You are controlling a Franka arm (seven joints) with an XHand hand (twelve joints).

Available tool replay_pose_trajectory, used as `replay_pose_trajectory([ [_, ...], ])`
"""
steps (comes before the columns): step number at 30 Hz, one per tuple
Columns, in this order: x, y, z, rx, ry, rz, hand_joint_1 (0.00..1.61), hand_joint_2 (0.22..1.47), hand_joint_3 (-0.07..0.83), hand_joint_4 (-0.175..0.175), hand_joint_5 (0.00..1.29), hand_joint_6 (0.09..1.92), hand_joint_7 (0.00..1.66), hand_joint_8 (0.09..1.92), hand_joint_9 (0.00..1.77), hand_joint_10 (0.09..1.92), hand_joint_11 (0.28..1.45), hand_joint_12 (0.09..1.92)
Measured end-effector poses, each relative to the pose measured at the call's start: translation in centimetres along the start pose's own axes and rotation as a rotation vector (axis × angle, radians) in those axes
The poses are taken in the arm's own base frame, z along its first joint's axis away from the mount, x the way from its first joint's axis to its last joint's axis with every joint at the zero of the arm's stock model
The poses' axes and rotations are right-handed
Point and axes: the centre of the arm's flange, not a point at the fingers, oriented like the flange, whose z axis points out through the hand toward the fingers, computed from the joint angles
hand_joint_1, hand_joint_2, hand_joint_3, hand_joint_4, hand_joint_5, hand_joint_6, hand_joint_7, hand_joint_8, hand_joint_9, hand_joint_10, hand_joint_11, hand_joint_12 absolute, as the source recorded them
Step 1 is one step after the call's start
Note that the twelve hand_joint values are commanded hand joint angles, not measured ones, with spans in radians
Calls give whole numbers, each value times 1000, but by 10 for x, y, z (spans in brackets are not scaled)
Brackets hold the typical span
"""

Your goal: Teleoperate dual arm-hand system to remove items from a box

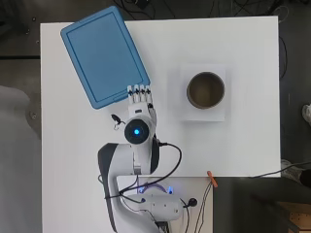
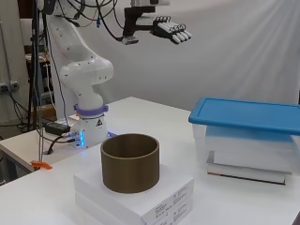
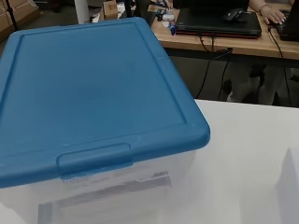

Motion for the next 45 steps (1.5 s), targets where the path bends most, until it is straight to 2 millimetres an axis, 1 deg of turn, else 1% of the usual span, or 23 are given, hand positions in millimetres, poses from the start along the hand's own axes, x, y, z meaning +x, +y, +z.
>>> replay_pose_trajectory([
  [1,15,11,7,-1,0,-26,92,885,2,-29,312,87,376,87,382,87,458,87],
  [2,29,21,19,13,-8,-46,87,883,1,-29,311,87,374,87,378,87,457,87],
  [5,74,54,76,86,-54,-115,78,875,-3,-25,315,87,375,87,373,87,450,87],
  [7,102,68,110,104,-57,-189,92,873,-3,-19,329,87,377,87,375,87,444,87],
  [8,112,70,118,98,-47,-232,107,873,-3,-15,335,87,377,87,377,87,444,87],
  [9,125,67,124,84,-32,-307,115,871,-4,-13,336,87,375,87,375,87,441,87],
  [11,138,50,134,76,-33,-412,121,865,-5,-12,333,87,360,87,365,87,433,87],
  [12,141,39,140,81,-36,-444,126,864,-5,-12,331,87,354,87,359,87,429,87],
  [16,135,18,151,99,-27,-463,155,870,-1,-10,303,87,335,87,330,87,424,87],
  [19,111,8,147,101,-11,-430,229,909,14,-19,238,87,274,87,300,87,421,87],
  [21,95,6,147,103,-16,-407,258,930,19,-24,226,87,243,87,279,87,416,87],
  [22,89,7,147,103,-22,-402,266,938,20,-28,224,87,235,87,273,87,415,87],
  [24,81,18,148,108,-28,-396,265,947,19,-35,213,87,219,87,260,87,414,87],
  [26,72,31,155,110,-34,-387,258,942,13,-39,207,87,196,87,238,87,403,87],
  [28,53,31,167,122,-54,-375,254,935,7,-44,194,87,173,87,228,87,397,87],
  [31,13,23,193,139,-55,-359,246,868,-20,-44,151,87,120,87,215,87,398,87],
  [33,-11,16,212,141,-56,-363,314,850,-22,-42,141,87,109,87,213,87,399,87],
  [34,-19,12,219,128,-74,-372,349,858,-15,-41,142,87,108,87,213,87,399,87],
  [35,-23,10,221,97,-96,-381,376,866,-10,-40,143,87,107,87,212,87,399,87],
  [38,-22,10,217,-49,-172,-393,416,876,-3,-30,157,87,119,87,213,87,392,87],
  [41,-3,13,211,-157,-159,-411,418,879,-1,-18,169,87,134,87,217,87,391,87],
  [43,9,20,211,-160,-155,-406,417,887,2,-13,178,87,148,87,231,87,396,87],
  [45,25,32,212,-120,-158,-382,411,901,7,-7,198,87,172,87,246,87,403,87],
])
